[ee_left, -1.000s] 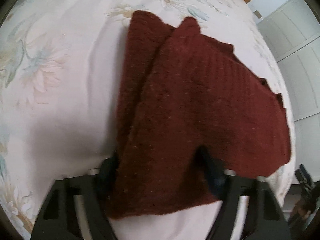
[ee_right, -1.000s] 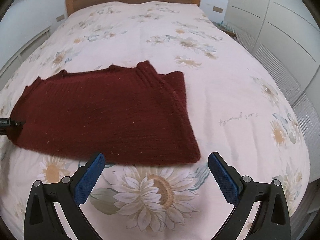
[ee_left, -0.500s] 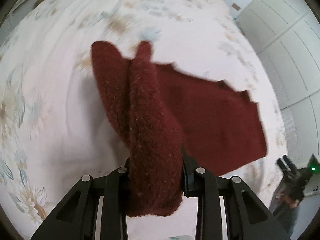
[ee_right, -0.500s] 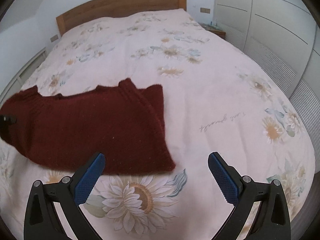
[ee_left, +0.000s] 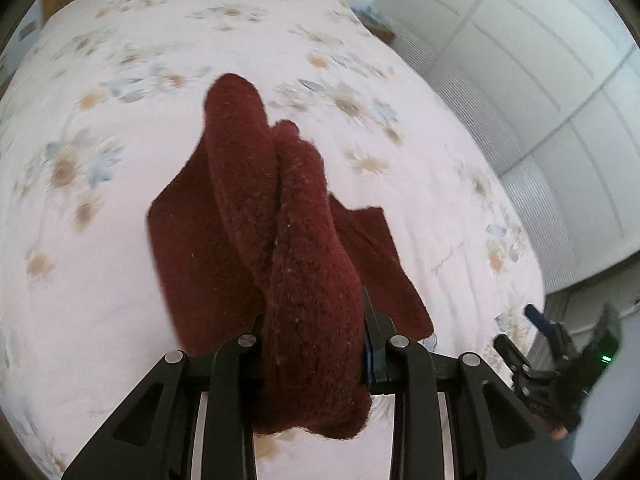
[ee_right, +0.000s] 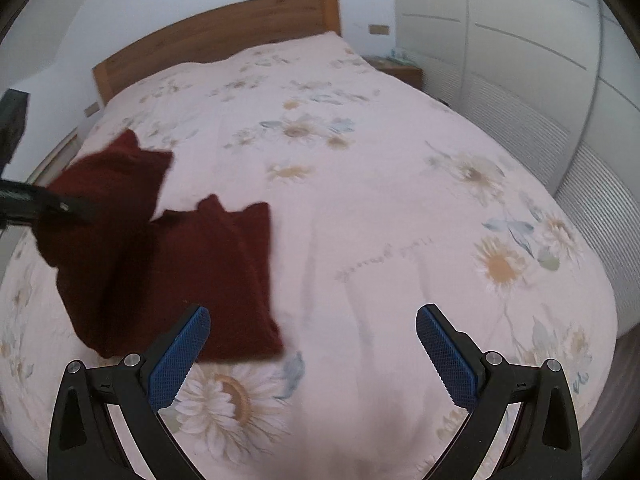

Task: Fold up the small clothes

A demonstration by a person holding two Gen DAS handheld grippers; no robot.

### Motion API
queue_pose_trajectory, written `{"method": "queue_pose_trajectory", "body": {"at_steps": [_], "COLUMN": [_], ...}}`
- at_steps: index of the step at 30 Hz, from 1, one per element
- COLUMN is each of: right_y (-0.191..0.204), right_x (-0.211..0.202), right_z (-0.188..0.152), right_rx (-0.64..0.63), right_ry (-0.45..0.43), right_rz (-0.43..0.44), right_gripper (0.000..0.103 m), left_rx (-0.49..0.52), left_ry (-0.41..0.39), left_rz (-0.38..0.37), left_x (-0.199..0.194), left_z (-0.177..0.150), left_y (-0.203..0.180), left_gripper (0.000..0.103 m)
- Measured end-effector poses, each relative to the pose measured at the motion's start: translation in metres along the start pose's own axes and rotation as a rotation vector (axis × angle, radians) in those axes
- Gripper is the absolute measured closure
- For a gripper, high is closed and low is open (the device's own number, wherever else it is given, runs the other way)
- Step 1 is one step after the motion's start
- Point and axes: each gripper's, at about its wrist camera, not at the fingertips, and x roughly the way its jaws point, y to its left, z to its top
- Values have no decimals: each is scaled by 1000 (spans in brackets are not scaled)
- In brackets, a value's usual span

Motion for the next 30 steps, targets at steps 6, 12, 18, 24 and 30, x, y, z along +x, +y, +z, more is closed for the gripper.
{"method": "queue_pose_trajectory", "body": {"at_steps": [6,12,18,24,30], "right_y": [-29,-40,-38,-31,-9], "right_x": [12,21,17,10,2], "right_z": [-21,-37,-38,-32,-17], "right_rx": [29,70,61,41,-23], "right_ry": [76,115,117,105,88], "right_rz": [-51,-45,-46,-29,2], "right_gripper": [0,0,0,0,0], "left_rx": [45,39,15,3,-20], "left_ry": [88,109,124,93,21], "left_rz": [89,139,156,150,147], "left_x": [65,91,96,69,31], "left_z": [-18,-32,-36,-28,-16], "left_y": [-32,-38,-33,-41,-34], "left_gripper": [79,77,69,34,12]}}
